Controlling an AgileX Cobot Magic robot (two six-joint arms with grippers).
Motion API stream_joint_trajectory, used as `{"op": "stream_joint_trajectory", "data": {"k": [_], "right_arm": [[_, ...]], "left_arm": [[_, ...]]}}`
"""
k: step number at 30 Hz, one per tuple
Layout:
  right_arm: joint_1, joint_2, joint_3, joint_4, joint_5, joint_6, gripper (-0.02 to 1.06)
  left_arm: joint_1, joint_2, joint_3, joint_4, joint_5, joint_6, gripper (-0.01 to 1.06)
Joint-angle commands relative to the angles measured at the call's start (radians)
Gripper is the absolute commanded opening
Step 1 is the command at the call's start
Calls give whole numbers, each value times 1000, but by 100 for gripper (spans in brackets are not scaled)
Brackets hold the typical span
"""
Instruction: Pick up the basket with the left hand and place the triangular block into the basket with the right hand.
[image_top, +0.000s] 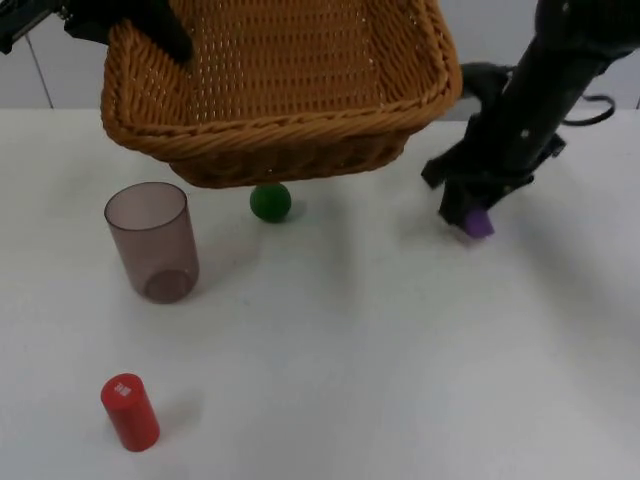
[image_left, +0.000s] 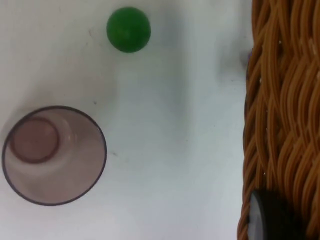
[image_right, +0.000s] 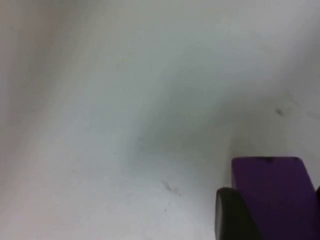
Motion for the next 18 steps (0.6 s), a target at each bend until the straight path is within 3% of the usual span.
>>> {"op": "stream_joint_trajectory", "data": {"k": [1,6,9,12,18], "right_arm": [[0,-161,113,-7,-94,89,14],[0,-344,281,-17,-142,102,14],[0,-535,462,-29,-205,116,14],[0,-734,624,-104,-259,199,14],[0,-1012,741,-245,-185,300,8]], "left_arm": [[-19,-14,-8,-28,3,-6,0],[-52,-14,-8,-3,-12,-6,0],[-94,-14,-8,4,-30,-6,0],[-138,-14,-8,4,-39,-6,0],[-189,-7,-8,9,-48,-6,0]]}}
